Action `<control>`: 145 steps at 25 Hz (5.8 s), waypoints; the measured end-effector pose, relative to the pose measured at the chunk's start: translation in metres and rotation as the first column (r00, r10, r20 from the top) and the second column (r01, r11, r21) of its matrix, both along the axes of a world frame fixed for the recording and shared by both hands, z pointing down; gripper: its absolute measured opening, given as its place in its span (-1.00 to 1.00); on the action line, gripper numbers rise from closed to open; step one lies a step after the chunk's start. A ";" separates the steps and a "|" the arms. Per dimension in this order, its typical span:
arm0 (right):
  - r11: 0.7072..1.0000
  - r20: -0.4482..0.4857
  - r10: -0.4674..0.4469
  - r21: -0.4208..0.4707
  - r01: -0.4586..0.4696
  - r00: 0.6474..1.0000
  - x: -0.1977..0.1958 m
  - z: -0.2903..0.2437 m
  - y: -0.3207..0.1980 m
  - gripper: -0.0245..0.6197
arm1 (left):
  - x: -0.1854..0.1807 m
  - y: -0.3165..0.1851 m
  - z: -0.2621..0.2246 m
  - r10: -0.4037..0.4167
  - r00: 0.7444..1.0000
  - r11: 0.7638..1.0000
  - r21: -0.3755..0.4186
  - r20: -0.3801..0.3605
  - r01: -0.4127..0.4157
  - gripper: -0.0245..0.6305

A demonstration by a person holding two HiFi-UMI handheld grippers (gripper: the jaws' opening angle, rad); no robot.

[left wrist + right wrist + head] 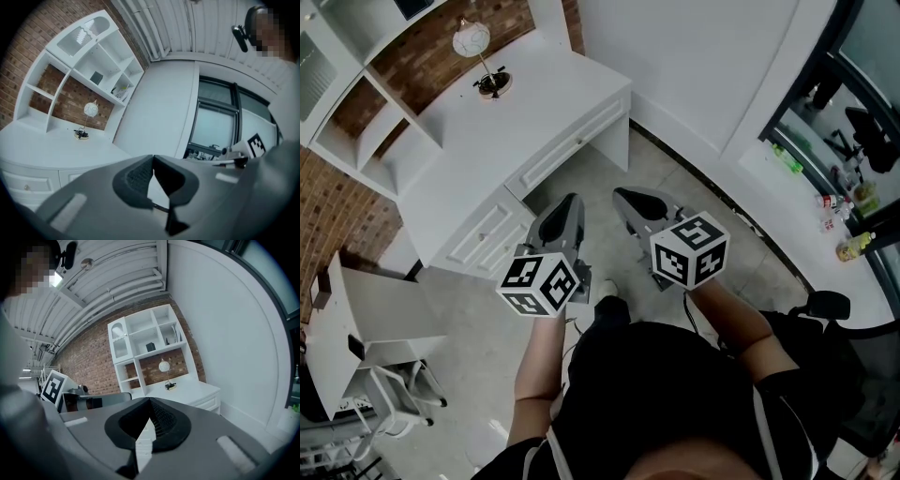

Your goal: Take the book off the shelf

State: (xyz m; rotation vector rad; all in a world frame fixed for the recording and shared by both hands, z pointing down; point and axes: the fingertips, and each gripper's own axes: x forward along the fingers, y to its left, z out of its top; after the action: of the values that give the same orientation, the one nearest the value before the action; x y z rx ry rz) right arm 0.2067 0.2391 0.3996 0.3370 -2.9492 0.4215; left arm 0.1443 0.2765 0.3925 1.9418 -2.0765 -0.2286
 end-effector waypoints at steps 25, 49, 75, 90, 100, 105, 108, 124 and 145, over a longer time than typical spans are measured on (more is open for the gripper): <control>1.000 -0.028 0.018 0.019 -0.018 0.999 -0.145 -0.011 -0.099 -0.93 | -0.139 -0.101 0.001 0.056 0.998 0.998 -0.033 -0.016 -0.056 -0.90; 0.999 -0.002 0.000 0.044 0.000 1.000 -0.226 -0.023 -0.218 -0.93 | -0.210 -0.216 -0.010 0.034 0.999 0.999 -0.024 0.033 -0.034 -0.90; 0.991 0.009 -0.124 0.047 0.124 0.992 -0.257 -0.021 -0.356 -0.93 | -0.231 -0.358 -0.014 -0.071 0.996 0.997 -0.020 0.051 0.072 -0.90; 0.986 0.015 -0.164 0.045 0.163 0.986 -0.291 -0.023 -0.366 -0.93 | -0.262 -0.371 -0.017 -0.094 0.994 0.995 -0.036 0.063 0.096 -0.90; 0.989 0.016 -0.140 0.061 0.138 0.990 -0.329 -0.033 -0.395 -0.93 | -0.303 -0.400 -0.026 -0.070 0.995 0.997 -0.032 0.074 0.073 -0.90; 0.990 0.010 -0.127 0.056 0.126 0.992 -0.346 -0.032 -0.407 -0.93 | -0.321 -0.411 -0.028 -0.064 0.995 0.997 -0.029 0.071 0.066 -0.90; 0.991 0.011 -0.123 0.057 0.122 0.992 -0.358 -0.033 -0.413 -0.93 | -0.332 -0.417 -0.029 -0.061 0.996 0.998 -0.028 0.069 0.063 -0.90; 0.994 0.013 -0.090 0.061 0.089 0.996 -0.421 -0.040 -0.424 -0.93 | -0.392 -0.429 -0.035 -0.013 0.997 0.999 -0.037 0.075 0.015 -0.90; 0.987 0.033 -0.109 0.120 0.105 0.993 -0.463 -0.080 -0.455 -0.93 | -0.430 -0.459 -0.074 -0.058 0.989 0.998 0.000 0.133 0.059 -0.90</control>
State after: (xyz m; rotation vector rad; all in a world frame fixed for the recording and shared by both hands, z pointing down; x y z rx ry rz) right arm -0.2567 -0.2158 0.3196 0.1840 -3.0202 0.2440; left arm -0.2852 -0.1822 0.3188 1.9443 -2.2177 -0.1104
